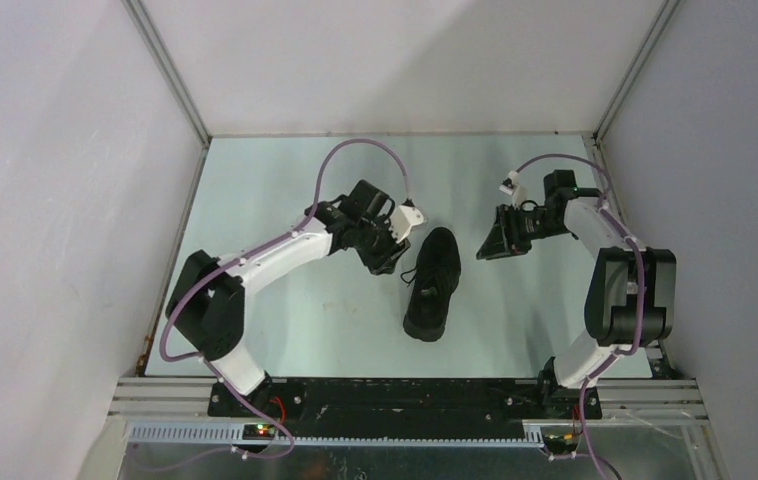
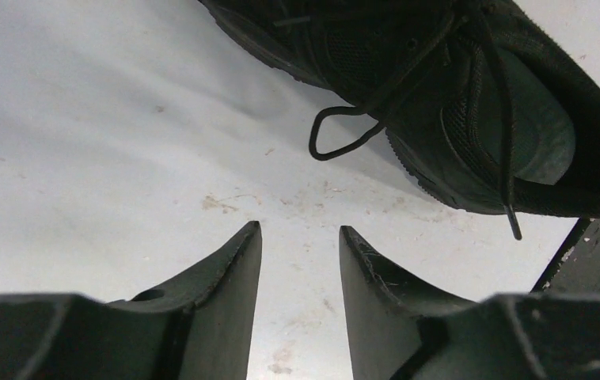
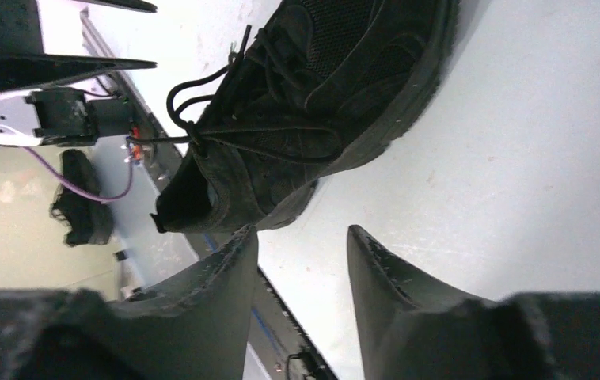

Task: Tie the shoes

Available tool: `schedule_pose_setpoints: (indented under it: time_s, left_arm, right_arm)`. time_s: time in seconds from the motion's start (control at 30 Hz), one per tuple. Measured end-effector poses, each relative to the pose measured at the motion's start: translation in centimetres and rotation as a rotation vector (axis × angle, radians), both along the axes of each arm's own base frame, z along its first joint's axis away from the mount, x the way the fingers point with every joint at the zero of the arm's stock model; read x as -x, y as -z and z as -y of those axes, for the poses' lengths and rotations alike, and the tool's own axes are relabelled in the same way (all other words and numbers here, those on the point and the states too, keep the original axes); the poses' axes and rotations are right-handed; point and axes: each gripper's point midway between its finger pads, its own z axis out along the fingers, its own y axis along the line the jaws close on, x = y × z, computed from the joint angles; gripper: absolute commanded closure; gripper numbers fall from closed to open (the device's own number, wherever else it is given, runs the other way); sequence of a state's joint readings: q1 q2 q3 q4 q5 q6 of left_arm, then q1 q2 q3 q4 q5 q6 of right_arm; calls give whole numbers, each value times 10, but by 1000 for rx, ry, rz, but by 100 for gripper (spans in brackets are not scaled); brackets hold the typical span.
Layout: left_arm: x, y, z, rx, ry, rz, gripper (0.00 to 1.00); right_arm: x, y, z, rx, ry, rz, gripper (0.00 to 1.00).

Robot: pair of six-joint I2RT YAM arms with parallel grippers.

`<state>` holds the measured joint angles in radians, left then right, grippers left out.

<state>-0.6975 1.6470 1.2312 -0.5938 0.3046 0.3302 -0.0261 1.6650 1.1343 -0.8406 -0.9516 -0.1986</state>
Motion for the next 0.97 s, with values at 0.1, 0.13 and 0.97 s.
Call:
schedule_pose_setpoints:
  time_s: [0.1, 0.13, 0.97]
  left_arm:
    - [-8, -15, -3, 12, -17, 12, 49]
    - [-9, -18, -5, 13, -24, 16, 47]
    - [-12, -134, -164, 216, -642, 222, 0]
  right_arm:
    - [-6, -10, 15, 29, 32, 48, 33]
    - [-8, -15, 20, 41, 44, 71, 28]
    - [-10, -135, 135, 430, 666, 534, 1]
